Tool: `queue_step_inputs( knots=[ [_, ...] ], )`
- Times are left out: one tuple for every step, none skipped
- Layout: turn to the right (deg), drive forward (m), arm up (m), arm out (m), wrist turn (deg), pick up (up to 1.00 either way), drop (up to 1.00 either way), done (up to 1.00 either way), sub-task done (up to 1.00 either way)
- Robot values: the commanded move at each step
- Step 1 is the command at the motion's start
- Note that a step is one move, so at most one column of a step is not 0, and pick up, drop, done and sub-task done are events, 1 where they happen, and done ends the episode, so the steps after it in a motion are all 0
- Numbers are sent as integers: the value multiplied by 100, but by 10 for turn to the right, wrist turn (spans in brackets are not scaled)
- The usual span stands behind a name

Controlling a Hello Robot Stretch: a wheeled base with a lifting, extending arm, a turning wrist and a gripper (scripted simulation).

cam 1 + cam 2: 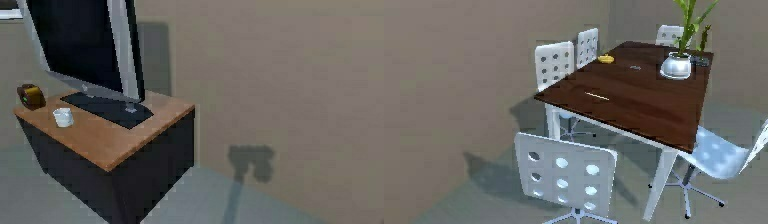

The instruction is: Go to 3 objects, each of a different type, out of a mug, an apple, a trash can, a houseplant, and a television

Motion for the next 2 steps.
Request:
queue_step_inputs(
  knots=[
    [120,0,0,0,0,0,0,0,0],
    [0,20,0,0,0,0,0,0,0]
  ],
)
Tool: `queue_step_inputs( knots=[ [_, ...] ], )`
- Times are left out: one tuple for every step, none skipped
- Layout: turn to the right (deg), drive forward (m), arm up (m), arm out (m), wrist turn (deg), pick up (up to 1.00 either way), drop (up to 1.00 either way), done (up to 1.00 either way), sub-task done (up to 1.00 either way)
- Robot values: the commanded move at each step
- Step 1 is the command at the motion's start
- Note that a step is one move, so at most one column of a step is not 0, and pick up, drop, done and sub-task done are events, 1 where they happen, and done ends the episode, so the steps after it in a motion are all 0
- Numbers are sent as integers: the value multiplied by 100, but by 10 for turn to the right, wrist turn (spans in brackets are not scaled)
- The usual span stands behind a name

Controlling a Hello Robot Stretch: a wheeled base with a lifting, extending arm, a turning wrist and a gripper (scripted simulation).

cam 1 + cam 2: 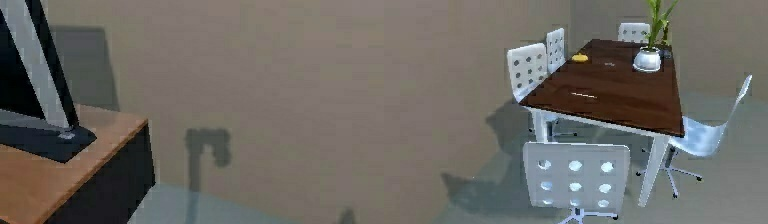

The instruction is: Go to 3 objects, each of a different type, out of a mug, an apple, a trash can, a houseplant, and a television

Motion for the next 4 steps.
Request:
queue_step_inputs(
  knots=[
    [-420,0,0,0,0,0,0,0,0],
    [0,0,0,0,0,0,0,0,100],
    [-450,0,0,0,0,0,0,0,0],
    [-270,0,0,0,0,0,0,0,0]
  ],
)
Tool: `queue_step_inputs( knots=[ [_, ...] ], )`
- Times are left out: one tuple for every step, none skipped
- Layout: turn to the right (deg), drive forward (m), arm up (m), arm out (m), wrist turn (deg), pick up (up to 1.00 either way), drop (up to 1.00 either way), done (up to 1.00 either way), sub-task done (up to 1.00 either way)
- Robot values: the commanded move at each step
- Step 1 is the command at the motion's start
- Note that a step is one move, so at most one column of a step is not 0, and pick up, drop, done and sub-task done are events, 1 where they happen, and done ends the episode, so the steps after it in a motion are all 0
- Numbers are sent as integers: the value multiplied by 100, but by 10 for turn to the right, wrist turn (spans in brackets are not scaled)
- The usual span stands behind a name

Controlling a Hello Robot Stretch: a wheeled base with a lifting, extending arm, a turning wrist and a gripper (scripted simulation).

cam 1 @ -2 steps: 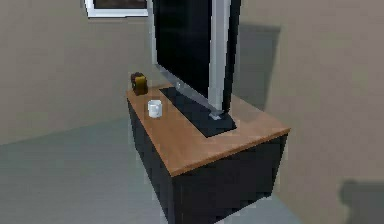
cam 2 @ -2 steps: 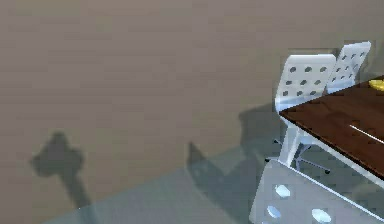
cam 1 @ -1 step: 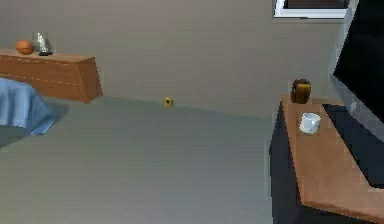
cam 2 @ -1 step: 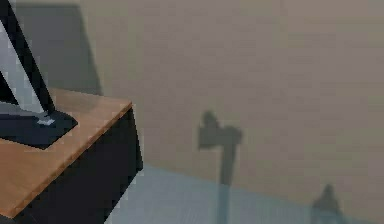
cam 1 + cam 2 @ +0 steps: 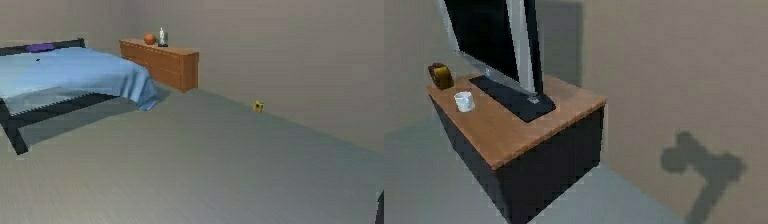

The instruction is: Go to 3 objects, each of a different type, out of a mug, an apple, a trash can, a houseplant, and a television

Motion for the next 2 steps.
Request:
queue_step_inputs(
  knots=[
    [0,40,0,0,0,0,0,0,0],
    [420,0,0,0,0,0,0,0,0]
  ],
)
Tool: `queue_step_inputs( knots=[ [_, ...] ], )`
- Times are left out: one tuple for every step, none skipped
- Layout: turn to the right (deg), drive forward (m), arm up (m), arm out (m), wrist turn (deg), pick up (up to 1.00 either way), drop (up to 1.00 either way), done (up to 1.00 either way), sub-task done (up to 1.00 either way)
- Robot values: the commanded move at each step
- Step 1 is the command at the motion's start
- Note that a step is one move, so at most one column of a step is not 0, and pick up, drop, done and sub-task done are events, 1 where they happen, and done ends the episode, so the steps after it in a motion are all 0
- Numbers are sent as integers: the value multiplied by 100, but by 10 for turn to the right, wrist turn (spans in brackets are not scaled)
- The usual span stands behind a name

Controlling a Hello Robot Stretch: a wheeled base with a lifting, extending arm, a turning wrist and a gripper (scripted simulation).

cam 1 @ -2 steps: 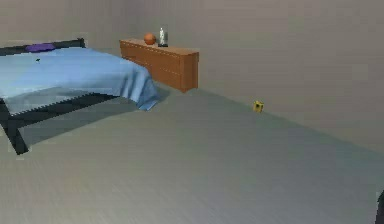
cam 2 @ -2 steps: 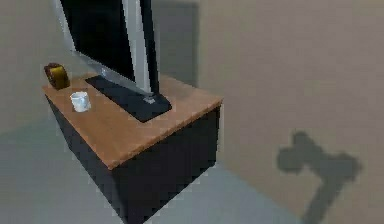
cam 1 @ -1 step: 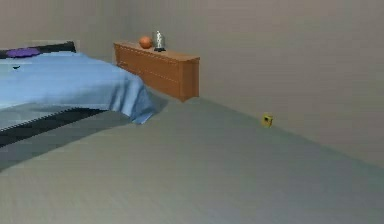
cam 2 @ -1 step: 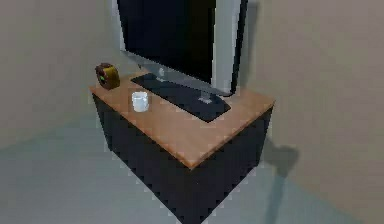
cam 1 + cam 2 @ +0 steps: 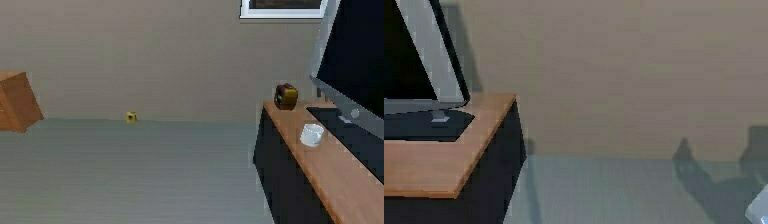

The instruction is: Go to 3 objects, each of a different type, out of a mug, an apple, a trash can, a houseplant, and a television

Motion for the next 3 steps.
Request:
queue_step_inputs(
  knots=[
    [0,30,0,0,0,0,0,0,0],
    [420,0,0,0,0,0,0,0,0],
    [0,0,0,0,0,0,0,100,0]
  ],
)
